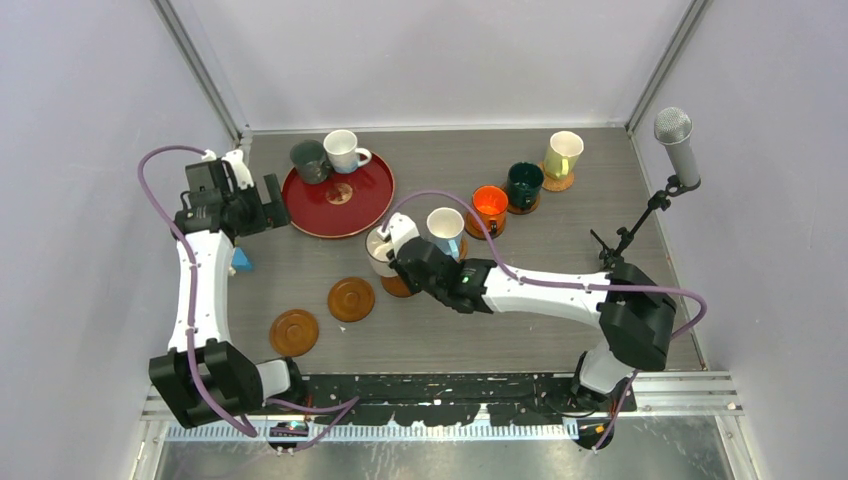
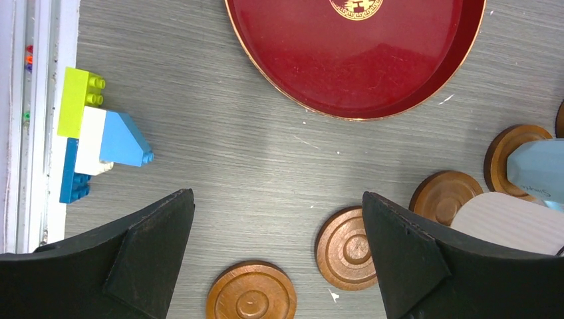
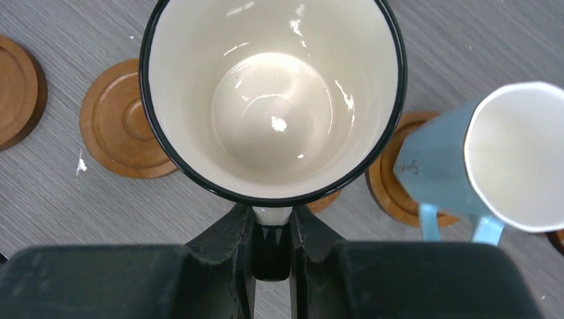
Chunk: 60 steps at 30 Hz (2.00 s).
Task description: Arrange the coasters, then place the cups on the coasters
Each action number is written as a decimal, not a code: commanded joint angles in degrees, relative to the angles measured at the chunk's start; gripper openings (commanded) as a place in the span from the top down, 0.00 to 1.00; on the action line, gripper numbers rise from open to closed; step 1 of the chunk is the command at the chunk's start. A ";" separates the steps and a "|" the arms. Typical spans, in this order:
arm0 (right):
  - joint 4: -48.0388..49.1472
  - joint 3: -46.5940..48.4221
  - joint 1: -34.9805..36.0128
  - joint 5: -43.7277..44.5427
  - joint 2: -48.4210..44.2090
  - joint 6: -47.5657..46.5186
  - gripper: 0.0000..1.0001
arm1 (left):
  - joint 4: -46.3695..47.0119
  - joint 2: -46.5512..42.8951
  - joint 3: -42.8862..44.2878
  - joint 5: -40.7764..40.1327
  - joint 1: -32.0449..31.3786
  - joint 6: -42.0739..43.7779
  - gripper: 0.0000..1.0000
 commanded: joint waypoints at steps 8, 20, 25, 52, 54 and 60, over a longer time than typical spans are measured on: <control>1.60 0.13 1.14 11.65 -2.81 13.67 1.00 | 3.73 -3.30 -2.15 0.95 0.29 -0.69 0.00; -4.08 6.14 2.10 14.02 4.21 20.64 1.00 | 4.58 -5.65 -5.19 0.35 0.34 -0.75 0.00; -6.02 7.45 2.43 14.91 6.10 23.01 1.00 | 4.43 -6.20 -5.64 -0.14 0.35 0.06 0.00; -9.22 6.38 4.35 13.22 9.29 28.42 0.63 | 2.61 -8.54 -8.85 -0.81 0.33 2.11 0.00; -9.30 6.20 4.75 12.83 9.17 28.50 0.61 | 2.67 -8.68 -9.08 -0.82 0.31 2.18 0.00; -9.10 5.72 5.72 12.04 8.12 27.94 0.61 | 2.66 -9.32 -9.59 -0.57 0.29 2.55 0.00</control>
